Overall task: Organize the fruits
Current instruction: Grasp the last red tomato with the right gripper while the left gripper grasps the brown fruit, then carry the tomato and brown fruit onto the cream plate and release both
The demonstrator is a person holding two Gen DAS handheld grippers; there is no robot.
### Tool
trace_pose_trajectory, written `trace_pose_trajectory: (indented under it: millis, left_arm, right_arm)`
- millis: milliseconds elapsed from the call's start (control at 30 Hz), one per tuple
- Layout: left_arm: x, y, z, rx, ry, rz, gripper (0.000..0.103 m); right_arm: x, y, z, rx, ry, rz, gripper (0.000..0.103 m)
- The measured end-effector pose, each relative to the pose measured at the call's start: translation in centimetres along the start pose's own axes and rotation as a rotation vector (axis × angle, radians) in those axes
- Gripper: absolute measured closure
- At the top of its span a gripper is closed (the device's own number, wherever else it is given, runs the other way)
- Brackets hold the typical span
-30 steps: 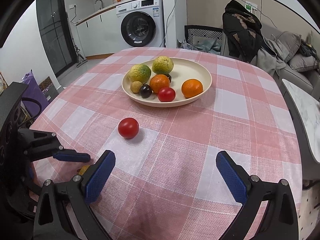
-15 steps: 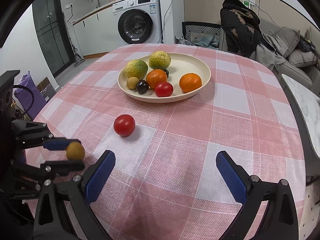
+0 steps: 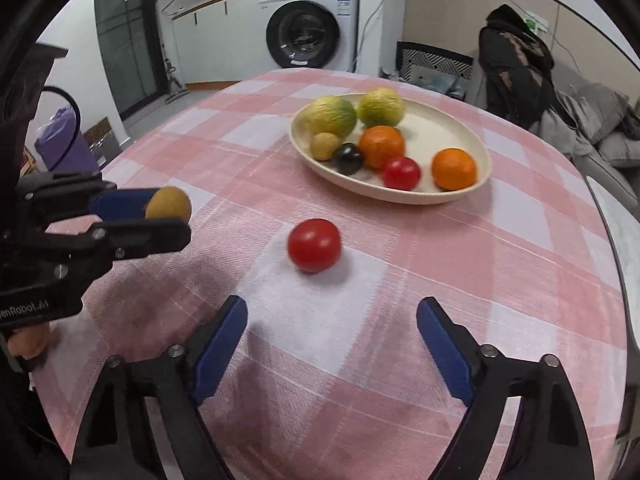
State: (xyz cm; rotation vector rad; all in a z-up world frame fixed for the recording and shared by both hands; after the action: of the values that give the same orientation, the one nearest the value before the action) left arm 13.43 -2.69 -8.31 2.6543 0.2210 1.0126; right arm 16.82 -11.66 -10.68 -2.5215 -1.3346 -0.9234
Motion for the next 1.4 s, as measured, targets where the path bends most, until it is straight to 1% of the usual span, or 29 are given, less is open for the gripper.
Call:
trace_pose_trajectory:
  millis: [233, 300, 367, 400, 633, 733, 767, 900, 1033, 1200, 1400]
  left_arm:
    - [0.5, -1.7, -0.2, 0.026, 0.013, -0.041, 0.079]
    - [0.5, -1.9, -0.2, 0.028, 0.011, -0.048, 0.079]
    - [0.5, -1.9, -0.1, 0.033, 0.011, -0.045, 0.079]
    - [0.5, -1.9, -0.1, 0.037, 0.012, -0.045, 0.079]
    - [0.1, -1.6, 0.4, 0.047, 0.009, -0.039, 0.079]
    - [0.2, -1.4, 0.5, 0.040, 0.011, -0.041, 0.079]
    - [0.3, -1.4, 0.4, 0.041, 0.013, -0.040, 0.079]
    - [0.5, -1.5, 0.2, 0.039, 0.023, -0.047, 0.079]
    - [0.6, -1.6, 0.1, 0.043, 0.028, -0.051, 0.079]
    - [0.8, -1.6, 0.0, 0.036, 0.037, -0.064, 0.079]
    - [1.5, -1.6, 0.2, 0.048, 0.051, -0.078, 0.079]
  right_arm:
    - [1.7, 0.3, 1.5, 0.033, 0.013, 0.053, 0.032]
    - [1.8, 0.4, 1.7, 0.048, 0.015, 0.069, 0.038]
    - [1.9, 0.3, 1.8, 0.048, 0.017, 0.066, 0.040]
    - [1.9, 0.3, 1.7, 0.051, 0.020, 0.063, 0.043]
    - [2.2, 0.3, 1.8, 0.059, 0.028, 0.061, 0.057]
    - [2.3, 0.3, 2.0, 0.035, 0.018, 0.041, 0.065]
    - [2.3, 0.3, 2.0, 0.030, 0.017, 0.036, 0.071]
    - [2.4, 0.2, 1.9, 0.025, 0.022, 0.028, 0.071]
    - [2.6, 0.6, 1.2, 0.027, 0.051, 0.040, 0.071]
    - [3.0, 1.8, -0.2, 0.008, 0.094, 0.061, 0.071]
    - [3.4, 3.7, -1.9, -0.019, 0.143, 0.094, 0.071]
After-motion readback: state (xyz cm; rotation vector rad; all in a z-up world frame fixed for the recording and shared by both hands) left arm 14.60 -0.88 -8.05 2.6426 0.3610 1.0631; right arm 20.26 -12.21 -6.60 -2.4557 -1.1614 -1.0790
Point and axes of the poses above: each gripper's, at about its wrist camera, not at the fingertips, and z roughly the way its jaws point, y to its right, x to its top, the point moved 10 cm from there along z, roughly the way its jaws point, and after that the axes turned 15 degrees about -z, right-handed, at the moved point
